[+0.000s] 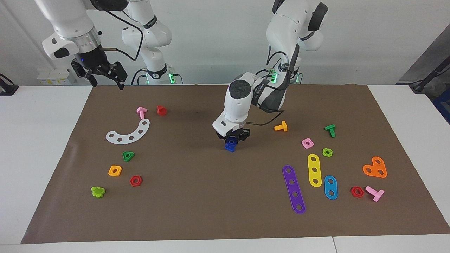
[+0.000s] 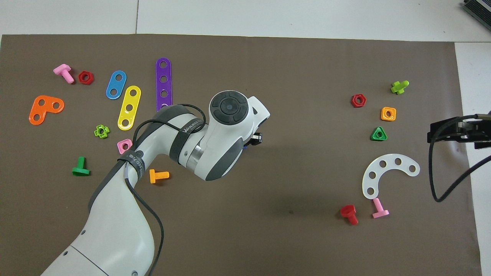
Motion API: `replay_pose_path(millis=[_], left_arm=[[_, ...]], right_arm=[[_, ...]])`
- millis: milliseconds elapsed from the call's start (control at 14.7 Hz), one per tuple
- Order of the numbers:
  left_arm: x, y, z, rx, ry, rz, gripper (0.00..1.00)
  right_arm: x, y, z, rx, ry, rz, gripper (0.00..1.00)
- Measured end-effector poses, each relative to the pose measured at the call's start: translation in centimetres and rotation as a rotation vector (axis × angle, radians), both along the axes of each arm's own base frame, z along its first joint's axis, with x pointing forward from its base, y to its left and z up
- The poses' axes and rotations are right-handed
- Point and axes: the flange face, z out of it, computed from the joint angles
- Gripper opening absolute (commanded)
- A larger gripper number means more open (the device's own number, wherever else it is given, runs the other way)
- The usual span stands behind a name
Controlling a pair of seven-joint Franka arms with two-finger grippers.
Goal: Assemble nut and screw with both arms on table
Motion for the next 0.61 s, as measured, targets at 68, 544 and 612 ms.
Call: replay_pose_path(millis=[68, 544, 612], left_arm=[[-0.1, 0.0, -0.2, 0.002, 0.002, 0.000, 0.24], [-0.4, 0.1, -1.5, -0.008, -0.009, 0.002, 0.52], [-0.4, 0.1, -1.5, -0.009, -0.010, 0.002, 0.65]], right_arm=[[0.0, 0.0, 0.0, 0.000, 0.000, 0.000, 1.00], [0.0, 0.0, 0.0, 0.000, 0.000, 0.000, 1.00], [0.0, 0.0, 0.0, 0.000, 0.000, 0.000, 1.00]])
